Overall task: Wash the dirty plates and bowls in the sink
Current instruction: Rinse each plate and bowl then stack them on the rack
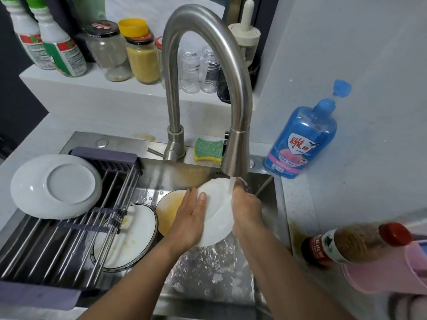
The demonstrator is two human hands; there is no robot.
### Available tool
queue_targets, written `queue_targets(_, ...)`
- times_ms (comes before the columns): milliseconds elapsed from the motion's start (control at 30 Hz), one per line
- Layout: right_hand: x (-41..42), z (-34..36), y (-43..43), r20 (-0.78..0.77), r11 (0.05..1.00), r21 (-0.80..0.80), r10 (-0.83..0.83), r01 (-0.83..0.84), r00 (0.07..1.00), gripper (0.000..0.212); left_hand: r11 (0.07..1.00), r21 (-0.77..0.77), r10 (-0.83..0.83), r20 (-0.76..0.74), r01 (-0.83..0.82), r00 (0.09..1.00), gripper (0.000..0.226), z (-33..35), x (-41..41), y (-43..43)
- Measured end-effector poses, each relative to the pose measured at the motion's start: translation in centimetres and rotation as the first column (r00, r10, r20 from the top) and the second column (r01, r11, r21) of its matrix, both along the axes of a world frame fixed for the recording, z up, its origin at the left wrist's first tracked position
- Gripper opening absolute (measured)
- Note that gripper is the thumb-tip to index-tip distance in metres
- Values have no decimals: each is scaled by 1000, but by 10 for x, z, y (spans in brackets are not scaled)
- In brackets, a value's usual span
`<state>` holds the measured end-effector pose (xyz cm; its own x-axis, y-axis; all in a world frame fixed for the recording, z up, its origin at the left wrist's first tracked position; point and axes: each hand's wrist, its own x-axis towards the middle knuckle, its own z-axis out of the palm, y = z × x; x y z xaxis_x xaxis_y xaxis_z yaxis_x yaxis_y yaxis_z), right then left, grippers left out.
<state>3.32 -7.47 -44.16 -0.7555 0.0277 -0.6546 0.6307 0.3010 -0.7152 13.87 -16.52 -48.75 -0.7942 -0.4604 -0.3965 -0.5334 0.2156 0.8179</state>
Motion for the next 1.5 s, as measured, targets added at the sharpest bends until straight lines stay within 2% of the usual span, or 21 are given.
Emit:
queue_targets(67,-5,0,2,27,1000,-3,-7,8,1000,51,985,120,123,23,-125,992,79,-3,6,-3)
queue_targets(100,-8,-1,2,56,1000,-13,-2,3,998,52,980,127,154,3,-153,988,74,-1,10,-3)
queue_targets(133,-9,-1,1,71,1000,-20,13,-12,997,54,986,98,139,-49,-134,989,68,2,17,-2)
queue_targets(200,-14,-1,-3,98,999,-26,29,-27,995,67,999,36,-8,-184,15,983,59,3,30,-3)
queue_targets(233,-18,-6,-2,109,999,-33,33,-30,994,74,993,-3,-114,-192,115,975,58,6,36,-5)
queue_targets(267,-21,-9,-1,131,998,-43,42,-37,990,73,979,-65,-199,-173,191,964,66,3,40,-8)
queue_targets(333,-24,-6,-1,185,997,-74,49,-35,981,48,916,-289,-330,-153,277,931,82,-6,41,-18)
queue_targets(367,-26,-4,-1,218,995,-93,60,-41,974,39,885,-383,-352,-175,266,920,78,-11,39,-21)
queue_targets(400,-27,-1,0,244,993,-114,66,-39,968,35,887,-406,-331,-224,221,917,70,-12,35,-21)
queue_targets(467,-29,1,3,278,991,-117,102,-72,955,40,940,-325,-204,-291,104,935,57,-4,30,-21)
queue_targets(600,-29,2,10,274,975,-55,222,-215,936,56,979,-204,-52,-248,0,968,51,1,25,-19)
queue_targets(667,-30,-2,10,201,962,63,249,-266,948,62,996,-85,11,-236,-31,972,37,2,19,-21)
queue_targets(733,-33,-8,11,67,893,279,348,-352,935,69,996,41,85,-239,-77,967,23,0,13,-22)
queue_targets(833,-34,-14,19,-60,718,556,537,-418,842,69,933,293,264,-153,-211,952,13,2,8,-22)
queue_targets(933,-32,-14,29,-146,651,645,619,-400,772,57,828,472,364,-42,-303,930,21,-1,5,-20)
queue_targets(1033,-29,-17,39,-230,677,630,630,-380,742,46,702,595,440,69,-391,896,24,-6,2,-19)
queue_targets(1100,-29,-19,44,-259,696,577,652,-427,713,41,646,626,464,132,-437,876,30,-9,2,-19)
queue_targets(1233,-29,-21,48,-196,652,505,725,-565,661,39,655,635,395,176,-411,902,34,-7,4,-15)
queue_targets(1300,-27,-26,46,-192,692,497,676,-523,712,39,633,659,404,167,-406,899,43,-7,5,-11)
queue_targets(1367,-21,-35,44,-184,775,448,567,-445,803,39,559,713,457,161,-423,875,49,-9,3,-3)
queue_targets(1500,4,-58,40,-120,935,226,305,-273,945,23,436,782,528,178,-445,830,47,-5,-1,21)
